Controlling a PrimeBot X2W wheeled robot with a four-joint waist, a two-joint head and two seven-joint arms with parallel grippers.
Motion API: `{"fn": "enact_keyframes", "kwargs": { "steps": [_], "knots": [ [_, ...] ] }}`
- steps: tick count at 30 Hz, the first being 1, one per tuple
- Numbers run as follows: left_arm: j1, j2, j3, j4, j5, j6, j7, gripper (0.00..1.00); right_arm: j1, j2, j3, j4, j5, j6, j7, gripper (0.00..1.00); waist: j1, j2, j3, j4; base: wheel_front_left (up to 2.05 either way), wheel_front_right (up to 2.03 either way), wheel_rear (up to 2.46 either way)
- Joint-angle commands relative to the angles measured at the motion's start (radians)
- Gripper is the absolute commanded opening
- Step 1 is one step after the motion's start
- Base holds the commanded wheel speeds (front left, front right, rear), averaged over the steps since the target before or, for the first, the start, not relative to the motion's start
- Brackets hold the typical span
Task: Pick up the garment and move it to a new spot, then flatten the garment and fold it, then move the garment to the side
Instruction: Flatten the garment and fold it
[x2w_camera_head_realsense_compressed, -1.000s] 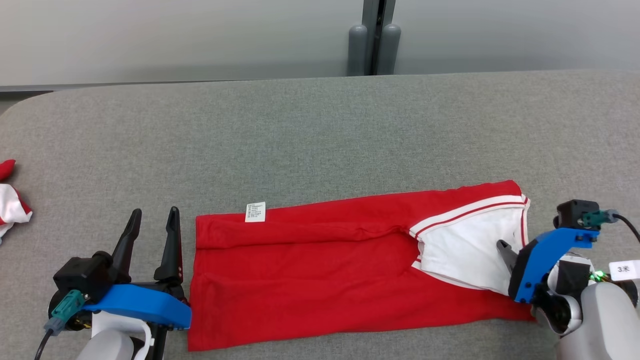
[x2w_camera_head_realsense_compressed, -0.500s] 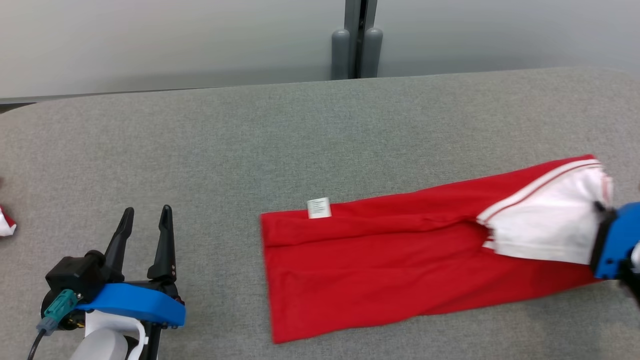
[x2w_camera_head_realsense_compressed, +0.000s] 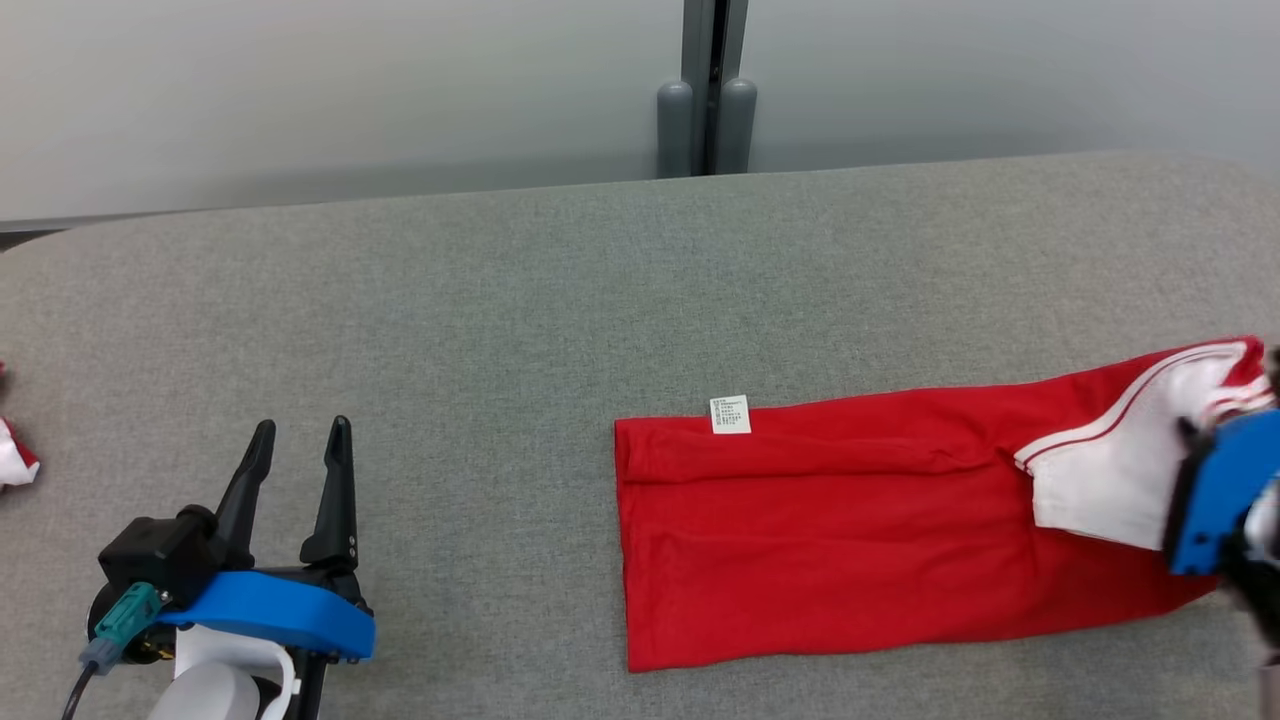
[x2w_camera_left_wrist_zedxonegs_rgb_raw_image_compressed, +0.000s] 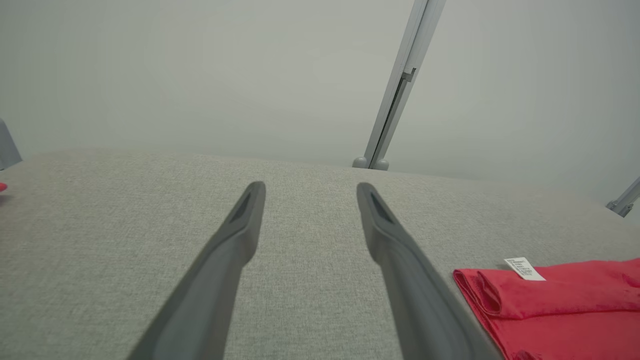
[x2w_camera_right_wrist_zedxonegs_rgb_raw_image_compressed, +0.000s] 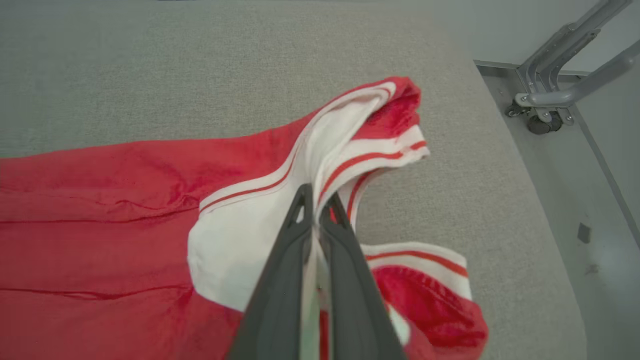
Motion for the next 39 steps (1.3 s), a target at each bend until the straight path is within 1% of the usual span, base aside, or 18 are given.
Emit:
{"fn": "enact_keyframes", "kwargs": {
  "steps": [1,5,8,11,15,20,25,31,32,33,34,35,36,39],
  "knots": [
    [0.006,0.002,0.0,0.003,0.002,-0.001,-0.004,1.0,0.006,0.019,0.033,-0.019,0.013,0.0,0.011,0.0,0.0,-0.0001,-0.004,0.001,0.0,0.0,0.0],
    [0.005,0.007,-0.002,-0.001,0.0,0.001,-0.001,1.0,0.003,0.077,0.189,-0.06,0.046,0.0,0.026,0.0,0.0,-0.0001,-0.007,0.004,0.0,0.0,0.0],
    [0.003,0.01,-0.004,-0.005,0.001,0.003,0.001,1.0,-0.025,0.115,0.302,-0.059,0.08,0.0,0.025,0.0,0.0,-0.0001,-0.005,0.004,0.0,0.0,0.0],
    [-0.003,0.005,-0.01,-0.009,0.002,0.004,0.003,1.0,-0.051,0.152,0.39,-0.023,0.115,0.0,0.01,0.0,0.0,-0.0001,0.0,0.01,0.0,0.0,0.0],
    [-0.017,-0.002,-0.021,-0.008,0.004,-0.004,0.008,1.0,-0.092,0.175,0.486,0.061,0.147,0.0,-0.012,0.0,0.0,-0.0001,0.009,0.03,0.0,0.0,0.0],
    [-0.033,-0.008,-0.032,0.006,0.005,-0.011,0.008,1.0,-0.13,0.18,0.573,0.167,0.178,0.0,-0.04,0.0,0.0,-0.0001,0.016,0.06,0.0,0.0,0.0],
    [-0.038,-0.012,-0.036,0.023,0.003,-0.019,0.005,1.0,-0.158,0.18,0.648,0.236,0.237,0.0,-0.07,0.0,0.0,-0.0001,0.019,0.082,0.0,0.0,0.0],
    [-0.045,-0.02,-0.038,0.04,0.005,-0.026,0.003,1.0,-0.186,0.18,0.703,0.305,0.275,0.0,-0.097,0.0,0.0,-0.0001,0.018,0.097,0.0,0.0,0.0],
    [-0.045,-0.021,-0.038,0.043,0.005,-0.028,0.002,1.0,-0.189,0.18,0.707,0.316,0.282,0.0,-0.101,0.02,0.0,-0.0001,0.017,0.099,0.0,0.0,0.0],
    [-0.045,-0.023,-0.038,0.045,0.005,-0.029,0.001,1.0,-0.193,0.18,0.711,0.321,0.29,0.0,-0.109,0.6,0.0,-0.0001,0.015,0.099,0.0,0.0,0.0],
    [-0.044,-0.023,-0.037,0.048,0.005,-0.031,0.001,1.0,-0.197,0.18,0.713,0.319,0.303,0.0,-0.12,1.0,0.0,-0.0001,0.013,0.1,0.0,0.0,0.0],
    [-0.044,-0.023,-0.037,0.048,0.005,-0.031,0.001,1.0,-0.197,0.18,0.713,0.319,0.303,0.0,-0.12,1.0,0.0,-0.0001,0.013,0.1,0.0,0.0,0.0],
    [-0.043,-0.024,-0.036,0.052,0.004,-0.033,0.0,1.0,-0.196,0.18,0.718,0.313,0.327,0.0,-0.128,1.0,0.0,-0.0001,0.011,0.099,0.0,0.0,0.0],
    [-0.03,-0.023,-0.032,0.061,0.002,-0.035,-0.001,1.0,-0.181,0.18,0.737,0.254,0.45,0.0,-0.149,1.0,0.0,-0.0001,-0.004,0.096,0.0,0.0,0.0]
  ]
}}
